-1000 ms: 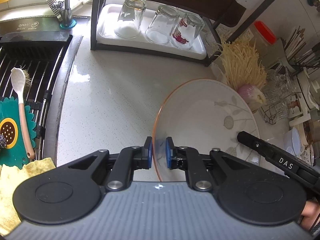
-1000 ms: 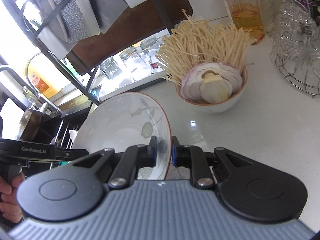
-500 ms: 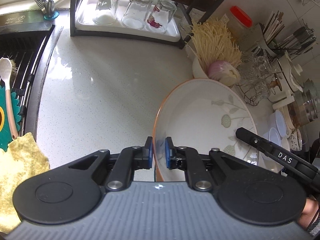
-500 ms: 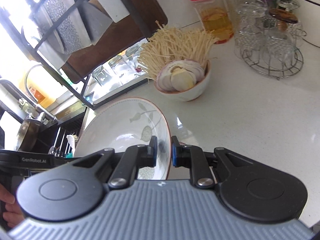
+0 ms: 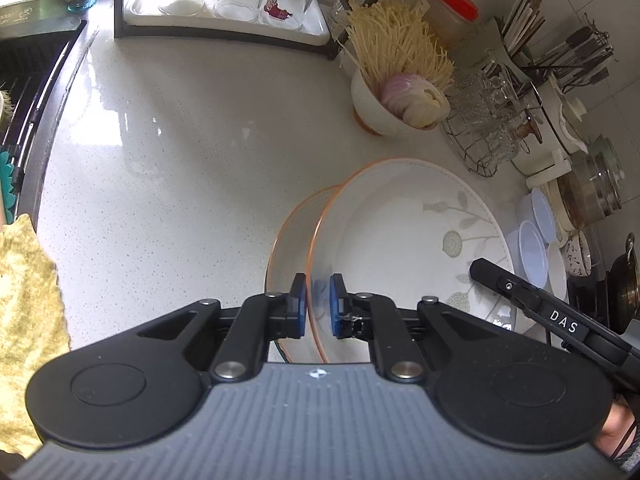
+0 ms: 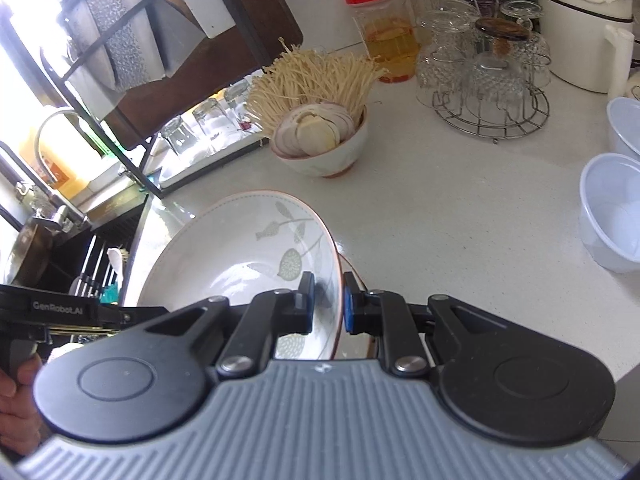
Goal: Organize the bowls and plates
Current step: 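Carry the white plate over the plate stack and lower it on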
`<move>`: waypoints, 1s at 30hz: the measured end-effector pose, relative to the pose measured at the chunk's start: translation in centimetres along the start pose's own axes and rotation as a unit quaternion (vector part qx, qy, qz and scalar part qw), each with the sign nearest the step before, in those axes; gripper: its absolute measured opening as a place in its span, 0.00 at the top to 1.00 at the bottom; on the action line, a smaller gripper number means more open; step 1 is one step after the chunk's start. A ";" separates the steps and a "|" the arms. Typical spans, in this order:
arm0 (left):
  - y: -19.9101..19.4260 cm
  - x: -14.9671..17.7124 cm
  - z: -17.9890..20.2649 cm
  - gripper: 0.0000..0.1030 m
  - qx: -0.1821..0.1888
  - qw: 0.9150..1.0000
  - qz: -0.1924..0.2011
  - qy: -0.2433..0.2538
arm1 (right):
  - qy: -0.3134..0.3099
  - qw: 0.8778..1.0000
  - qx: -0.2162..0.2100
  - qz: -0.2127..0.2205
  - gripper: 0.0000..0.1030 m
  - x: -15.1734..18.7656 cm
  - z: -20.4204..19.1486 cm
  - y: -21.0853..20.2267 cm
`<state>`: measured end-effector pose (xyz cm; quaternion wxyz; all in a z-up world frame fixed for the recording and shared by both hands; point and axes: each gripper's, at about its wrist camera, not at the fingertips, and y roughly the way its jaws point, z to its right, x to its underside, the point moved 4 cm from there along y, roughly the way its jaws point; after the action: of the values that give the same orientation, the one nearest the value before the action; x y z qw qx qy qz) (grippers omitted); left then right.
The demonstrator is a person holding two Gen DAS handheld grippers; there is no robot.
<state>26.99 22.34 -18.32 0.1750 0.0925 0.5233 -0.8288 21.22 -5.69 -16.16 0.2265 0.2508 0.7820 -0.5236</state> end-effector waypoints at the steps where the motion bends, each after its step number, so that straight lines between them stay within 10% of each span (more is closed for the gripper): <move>1: 0.2 0.1 0.1 0.87 0.000 1.000 -0.002 0.003 | 0.001 1.000 0.004 0.001 0.83 0.2 0.1 0.0; 30: 4.3 -0.5 0.1 0.85 -0.026 0.996 -0.066 0.054 | 0.018 0.998 0.059 0.016 0.79 3.0 0.8 3.2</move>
<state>29.11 20.63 -21.70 0.0935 0.0974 0.5587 -0.8183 20.98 -4.90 -20.60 0.2060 0.2857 0.7494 -0.5607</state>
